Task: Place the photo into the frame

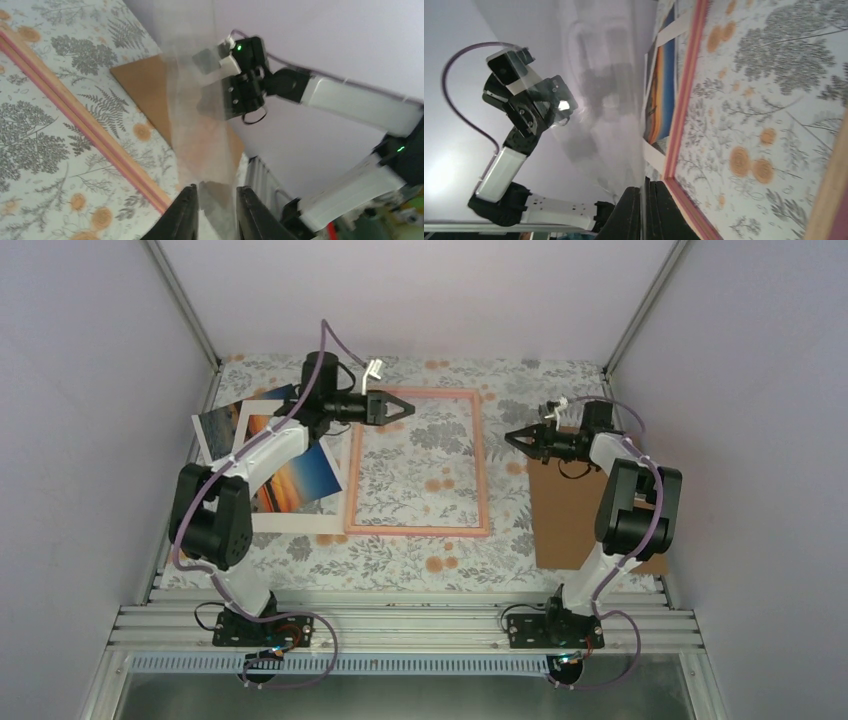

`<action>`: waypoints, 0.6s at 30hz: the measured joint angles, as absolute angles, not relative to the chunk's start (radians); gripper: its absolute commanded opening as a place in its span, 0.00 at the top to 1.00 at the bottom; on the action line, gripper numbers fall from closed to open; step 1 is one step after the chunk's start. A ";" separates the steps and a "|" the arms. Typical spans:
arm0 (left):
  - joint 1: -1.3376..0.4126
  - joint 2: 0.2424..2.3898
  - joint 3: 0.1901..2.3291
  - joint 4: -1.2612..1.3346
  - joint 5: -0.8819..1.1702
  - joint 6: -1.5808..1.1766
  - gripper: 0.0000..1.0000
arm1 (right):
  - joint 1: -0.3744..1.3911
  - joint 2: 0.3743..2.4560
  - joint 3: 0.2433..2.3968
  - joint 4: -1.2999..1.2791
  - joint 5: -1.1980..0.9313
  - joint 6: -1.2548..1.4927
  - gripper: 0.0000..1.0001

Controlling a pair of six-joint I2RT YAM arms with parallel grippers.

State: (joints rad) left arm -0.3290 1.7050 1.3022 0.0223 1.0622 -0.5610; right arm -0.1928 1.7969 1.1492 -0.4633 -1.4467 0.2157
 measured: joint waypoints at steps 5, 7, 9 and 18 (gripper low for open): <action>-0.372 1.805 1.297 0.043 1.055 -0.533 0.49 | -0.204 1.799 1.142 -0.562 -1.360 0.105 0.96; -0.373 1.847 1.297 0.044 1.058 -0.522 0.48 | -0.204 1.810 1.157 -0.621 -1.327 0.041 0.96; -0.373 1.887 1.298 0.044 1.062 -0.516 0.48 | -0.204 1.831 1.177 -0.686 -1.298 -0.030 0.96; -0.380 1.996 1.320 0.000 1.071 -0.459 0.52 | -0.204 1.913 1.195 -0.811 -1.199 -0.169 0.96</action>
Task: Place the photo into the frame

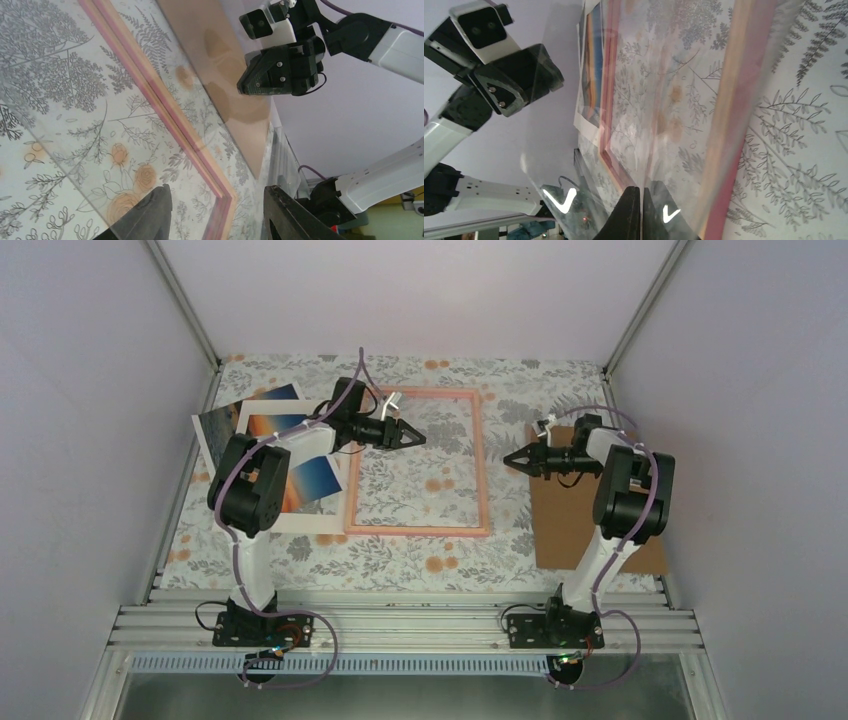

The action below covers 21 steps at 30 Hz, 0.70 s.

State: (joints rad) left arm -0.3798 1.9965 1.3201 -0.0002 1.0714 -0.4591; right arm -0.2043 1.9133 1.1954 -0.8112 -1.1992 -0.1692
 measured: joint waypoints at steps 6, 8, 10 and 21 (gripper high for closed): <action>-0.380 2.014 1.360 -0.051 1.064 -0.391 0.52 | -0.204 1.974 1.238 -0.864 -1.167 -0.255 0.96; -0.380 2.034 1.387 -0.086 1.065 -0.362 0.50 | -0.204 1.981 1.242 -0.888 -1.159 -0.285 0.96; -0.380 2.065 1.430 -0.134 1.066 -0.323 0.48 | -0.204 1.985 1.250 -0.915 -1.150 -0.321 0.96; -0.361 2.138 1.527 -0.327 1.131 -0.217 0.41 | -0.204 1.985 1.262 -0.998 -1.130 -0.468 0.96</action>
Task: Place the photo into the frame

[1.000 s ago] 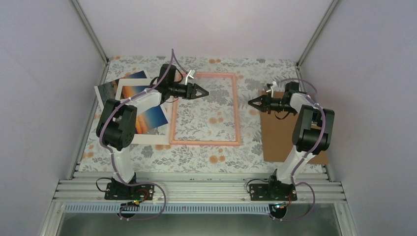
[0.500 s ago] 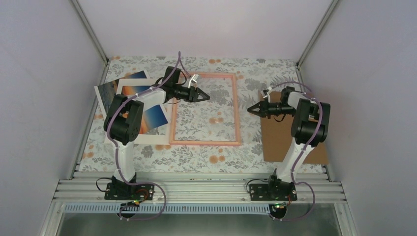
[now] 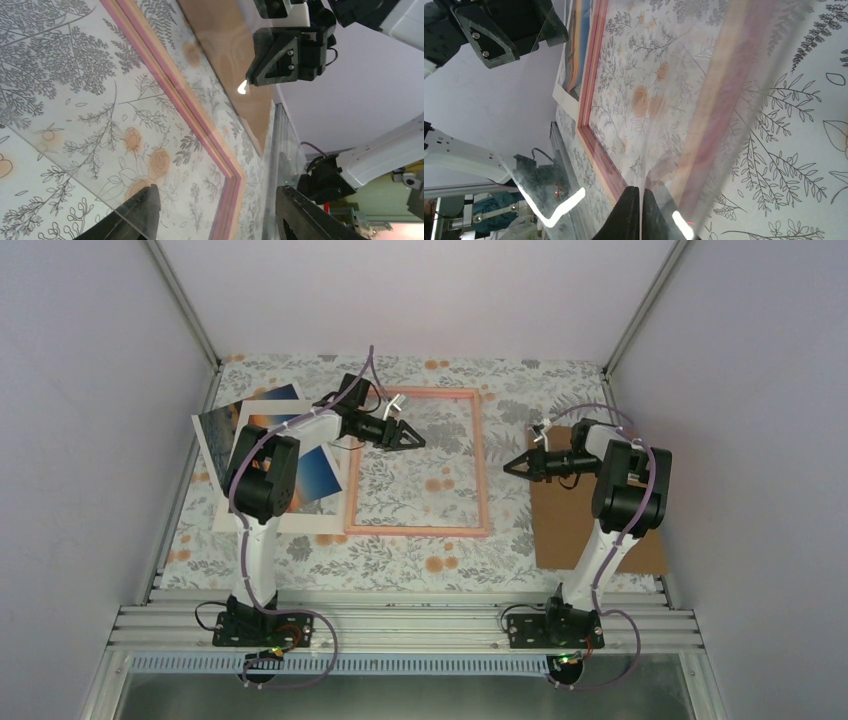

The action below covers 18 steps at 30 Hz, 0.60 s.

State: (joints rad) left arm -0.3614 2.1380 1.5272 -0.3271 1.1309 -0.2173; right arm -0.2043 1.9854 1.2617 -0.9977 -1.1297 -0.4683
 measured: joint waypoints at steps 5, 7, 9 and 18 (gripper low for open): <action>-0.355 2.157 1.557 -0.347 1.194 -0.221 0.44 | -0.204 1.985 1.263 -1.013 -1.130 -0.506 0.96; -0.356 2.178 1.570 -0.345 1.214 -0.221 0.49 | -0.204 1.985 1.266 -1.015 -1.132 -0.513 0.96; -0.358 2.193 1.571 -0.347 1.223 -0.224 0.55 | -0.205 1.985 1.271 -1.019 -1.135 -0.522 0.96; -0.356 2.212 1.588 -0.385 1.203 -0.204 0.83 | -0.204 1.992 1.292 -1.016 -1.134 -0.529 0.96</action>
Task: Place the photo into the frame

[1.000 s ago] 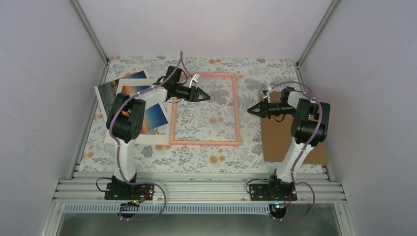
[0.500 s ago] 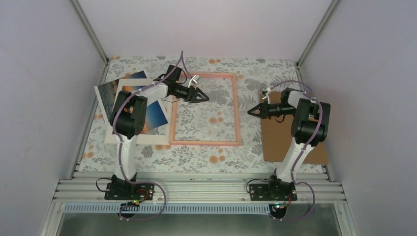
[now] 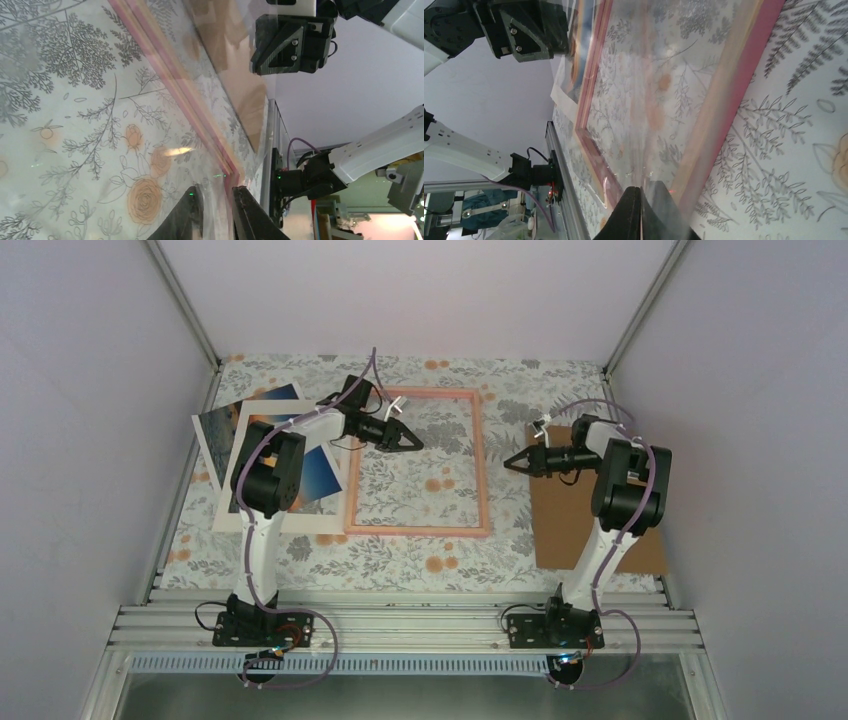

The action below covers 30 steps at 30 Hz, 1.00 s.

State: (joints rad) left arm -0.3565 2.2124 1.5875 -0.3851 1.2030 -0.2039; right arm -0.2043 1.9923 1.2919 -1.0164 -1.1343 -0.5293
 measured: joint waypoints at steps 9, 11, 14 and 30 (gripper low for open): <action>-0.321 2.212 1.589 -0.383 1.176 -0.222 0.71 | -0.203 2.029 1.321 -0.846 -1.155 -0.332 0.96; -0.312 2.212 1.589 -0.375 1.180 -0.231 0.71 | -0.203 2.030 1.314 -0.799 -1.163 -0.285 0.96; -0.308 2.212 1.588 -0.358 1.183 -0.250 0.72 | -0.197 2.030 1.303 -0.745 -1.169 -0.228 0.96; -0.312 2.212 1.417 -0.128 1.200 -0.438 0.66 | -0.177 2.032 1.232 -0.457 -1.185 0.088 0.96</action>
